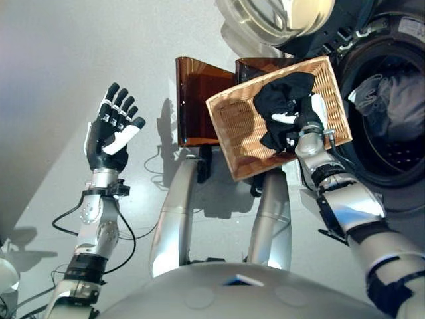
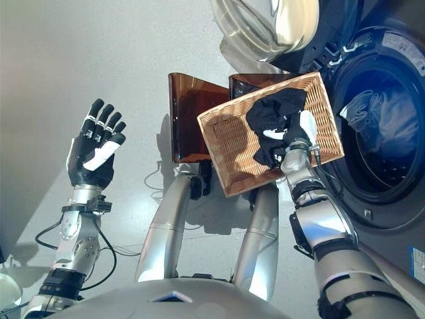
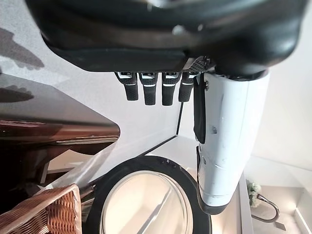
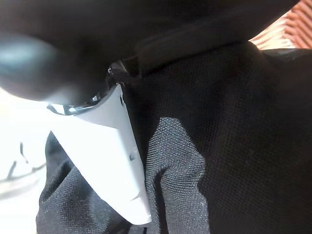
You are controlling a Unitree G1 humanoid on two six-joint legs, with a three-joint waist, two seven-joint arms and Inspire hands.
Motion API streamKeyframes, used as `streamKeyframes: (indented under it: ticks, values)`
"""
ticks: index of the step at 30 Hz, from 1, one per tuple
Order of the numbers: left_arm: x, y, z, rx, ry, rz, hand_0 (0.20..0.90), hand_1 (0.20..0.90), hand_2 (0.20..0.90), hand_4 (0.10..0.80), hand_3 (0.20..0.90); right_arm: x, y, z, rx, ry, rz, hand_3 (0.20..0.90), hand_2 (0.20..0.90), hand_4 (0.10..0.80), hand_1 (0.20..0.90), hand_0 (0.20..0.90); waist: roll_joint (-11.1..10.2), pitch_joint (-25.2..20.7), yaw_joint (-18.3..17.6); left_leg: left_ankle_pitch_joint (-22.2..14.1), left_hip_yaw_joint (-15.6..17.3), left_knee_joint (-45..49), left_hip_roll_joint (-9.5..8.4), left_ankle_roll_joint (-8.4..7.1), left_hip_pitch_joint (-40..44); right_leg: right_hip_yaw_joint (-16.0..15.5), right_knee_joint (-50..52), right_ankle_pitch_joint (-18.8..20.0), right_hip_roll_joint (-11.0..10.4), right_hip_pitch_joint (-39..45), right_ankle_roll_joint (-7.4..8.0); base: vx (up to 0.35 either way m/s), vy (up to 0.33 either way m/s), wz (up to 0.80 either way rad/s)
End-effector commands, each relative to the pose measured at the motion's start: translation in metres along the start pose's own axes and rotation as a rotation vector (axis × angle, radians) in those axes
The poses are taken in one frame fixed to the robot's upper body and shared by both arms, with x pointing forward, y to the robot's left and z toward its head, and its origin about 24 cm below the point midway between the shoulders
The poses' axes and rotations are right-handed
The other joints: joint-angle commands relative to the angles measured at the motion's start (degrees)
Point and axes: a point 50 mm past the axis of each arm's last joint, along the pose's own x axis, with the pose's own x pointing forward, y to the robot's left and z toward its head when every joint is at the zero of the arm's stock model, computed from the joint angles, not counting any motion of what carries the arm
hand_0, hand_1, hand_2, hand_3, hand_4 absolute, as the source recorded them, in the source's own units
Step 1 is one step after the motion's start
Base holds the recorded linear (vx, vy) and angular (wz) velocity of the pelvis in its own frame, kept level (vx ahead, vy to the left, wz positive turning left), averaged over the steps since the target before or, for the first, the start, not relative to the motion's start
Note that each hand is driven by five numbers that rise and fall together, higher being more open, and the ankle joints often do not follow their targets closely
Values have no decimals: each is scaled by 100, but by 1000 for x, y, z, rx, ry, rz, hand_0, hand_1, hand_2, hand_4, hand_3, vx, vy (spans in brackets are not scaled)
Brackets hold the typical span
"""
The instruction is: Pick up the clothes and place them into the washing machine
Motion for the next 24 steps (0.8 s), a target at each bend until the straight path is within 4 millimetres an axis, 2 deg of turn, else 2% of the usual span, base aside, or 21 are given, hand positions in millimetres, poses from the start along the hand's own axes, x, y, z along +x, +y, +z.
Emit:
streamKeyframes:
  ticks: [1, 5, 9, 17, 20, 21, 24]
  values:
    - [5, 7, 37, 40, -210, 23, 900, 900, 900, 800, 900, 0, -20, 2, 237, -50, -147, 200, 200, 300, 200, 200, -60, -186, -25, -483, 23, -267, -77, -274, 586, 39, -950, 1014, 117, 95, -374, 31, 28, -5]
    - [5, 12, 29, 33, -195, 74, 900, 900, 900, 800, 900, -10, -18, 6, 454, -126, -169, 200, 200, 300, 200, 200, -99, -151, -170, -281, 68, -898, -50, -267, 978, -35, -1506, 1283, 181, 441, -264, 20, 36, -17]
    - [3, 15, 18, 7, -170, 107, 900, 900, 900, 800, 900, -26, -17, -12, 740, -125, -187, 200, 200, 300, 200, 200, -126, -145, -305, 7, 44, -1765, -50, -296, 1592, -154, -2334, 1547, 162, 1056, -143, 59, 15, -17]
    - [3, 17, 8, -7, -150, 127, 900, 900, 900, 800, 900, -45, -10, -40, 979, -81, -196, 200, 200, 300, 200, 200, -180, -150, -416, 397, -56, -2885, -62, -369, 2548, -322, -3465, 1902, 106, 2009, 11, 83, -18, -13]
    - [2, 16, 0, -23, -127, 134, 900, 900, 900, 800, 900, -56, -3, -56, 1194, -39, -232, 200, 200, 300, 200, 200, -179, -193, -486, 575, -127, -3400, -72, -425, 2999, -391, -3971, 2034, 88, 2471, 58, 88, -21, -9]
    - [2, 16, 0, -23, -127, 134, 900, 900, 900, 800, 900, -56, -4, -57, 1196, -39, -232, 200, 200, 300, 200, 200, -179, -184, -487, 583, -131, -3415, -73, -426, 3019, -397, -3986, 2040, 88, 2493, 57, 89, -23, -8]
    - [2, 14, -4, -44, -117, 144, 900, 900, 900, 800, 900, -65, 7, -67, 1384, -8, -249, 200, 200, 300, 200, 200, -177, -212, -518, 692, -167, -3736, -45, -482, 3333, -436, -4266, 2111, 107, 2786, 89, 72, -25, 2]
